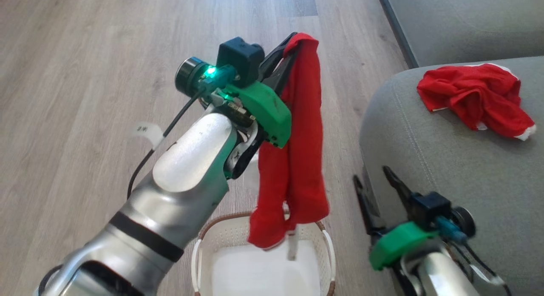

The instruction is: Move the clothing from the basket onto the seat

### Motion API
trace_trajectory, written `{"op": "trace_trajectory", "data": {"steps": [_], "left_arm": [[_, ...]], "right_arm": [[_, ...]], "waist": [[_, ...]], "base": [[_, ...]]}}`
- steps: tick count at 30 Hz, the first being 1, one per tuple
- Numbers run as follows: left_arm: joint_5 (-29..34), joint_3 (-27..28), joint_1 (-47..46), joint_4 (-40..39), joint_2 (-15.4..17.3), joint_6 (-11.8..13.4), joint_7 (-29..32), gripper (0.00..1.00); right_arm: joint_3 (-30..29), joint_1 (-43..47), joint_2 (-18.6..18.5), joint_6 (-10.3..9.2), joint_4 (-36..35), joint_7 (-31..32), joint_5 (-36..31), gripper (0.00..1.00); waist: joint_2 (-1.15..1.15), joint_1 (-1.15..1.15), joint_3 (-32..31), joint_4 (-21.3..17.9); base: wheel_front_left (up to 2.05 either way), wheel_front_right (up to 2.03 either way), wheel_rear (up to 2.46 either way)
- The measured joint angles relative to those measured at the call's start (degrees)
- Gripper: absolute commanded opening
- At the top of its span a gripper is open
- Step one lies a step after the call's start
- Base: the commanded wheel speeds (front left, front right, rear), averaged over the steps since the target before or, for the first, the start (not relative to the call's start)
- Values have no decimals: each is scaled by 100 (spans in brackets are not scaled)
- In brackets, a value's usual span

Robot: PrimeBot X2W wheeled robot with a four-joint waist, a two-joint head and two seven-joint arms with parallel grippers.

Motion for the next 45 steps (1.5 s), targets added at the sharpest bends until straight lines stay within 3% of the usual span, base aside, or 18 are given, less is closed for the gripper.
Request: {"op": "trace_trajectory", "data": {"steps": [7, 14, 23, 24, 25, 26, 36, 37, 38, 39, 40, 41, 45], "left_arm": [[-253, -304, -425, -2, -1, 167, 9, 0], [-565, -667, -732, -142, -7, 347, -96, 0], [-895, -1091, -874, -434, -5, 553, -166, 0], [-924, -1121, -896, -475, -7, 556, -167, 0], [-947, -1172, -918, -490, -7, 588, -174, 0], [-955, -1214, -942, -489, -7, 595, -174, 0], [-1091, -1218, -853, -148, 53, 647, -397, 2], [-1105, -1214, -782, -108, 80, 646, -437, 34], [-1128, -1211, -688, -77, 104, 645, -463, 34], [-1128, -1211, -688, -77, 104, 645, -463, 58], [-1134, -1213, -582, -32, 134, 643, -488, 93], [-1133, -1220, -474, 30, 165, 632, -508, 100], [-1131, -1224, -59, 122, 331, 521, -575, 100]], "right_arm": [[662, -726, -7, 0, 491, 0, 66, 100], [1045, -1343, -31, 0, 1411, 0, -74, 100], [1145, -1905, -46, 0, 1901, 0, -589, 98], [1150, -1925, -46, 0, 1934, 0, -589, 56], [1154, -1950, -46, 0, 1962, 0, -589, 34], [1151, -1972, -47, 0, 1973, 0, -589, 3], [894, -1979, -47, 0, 1827, 0, -499, 0], [853, -1978, -48, 0, 1795, 0, -499, 0], [792, -1978, -47, 0, 1768, 0, -500, 0], [792, -1978, -47, 0, 1768, 0, -500, 0], [721, -1978, -46, 0, 1746, 0, -510, 0], [630, -1978, -47, 0, 1725, 0, -556, 0], [272, -1979, -52, 0, 1566, 0, -756, 0]], "waist": [[0, 0, 16, 112], [0, 0, 38, 215], [0, 0, 62, 380], [0, 0, 67, 402], [0, 0, 73, 422], [0, 0, 80, 441], [0, 0, 160, 412], [0, 0, 169, 386], [0, 0, 178, 357], [0, 0, 178, 357], [0, 0, 187, 325], [0, 0, 197, 292], [0, 0, 241, 124]], "base": [[0, 0, 0], [0, 0, 0], [0, 0, 0], [0, 0, 0], [0, 0, 0], [0, 0, 0], [0, 0, 0], [0, 0, 0], [0, 0, 0], [0, 0, 0], [0, 0, 0], [0, 0, 0], [0, 0, 0]]}}
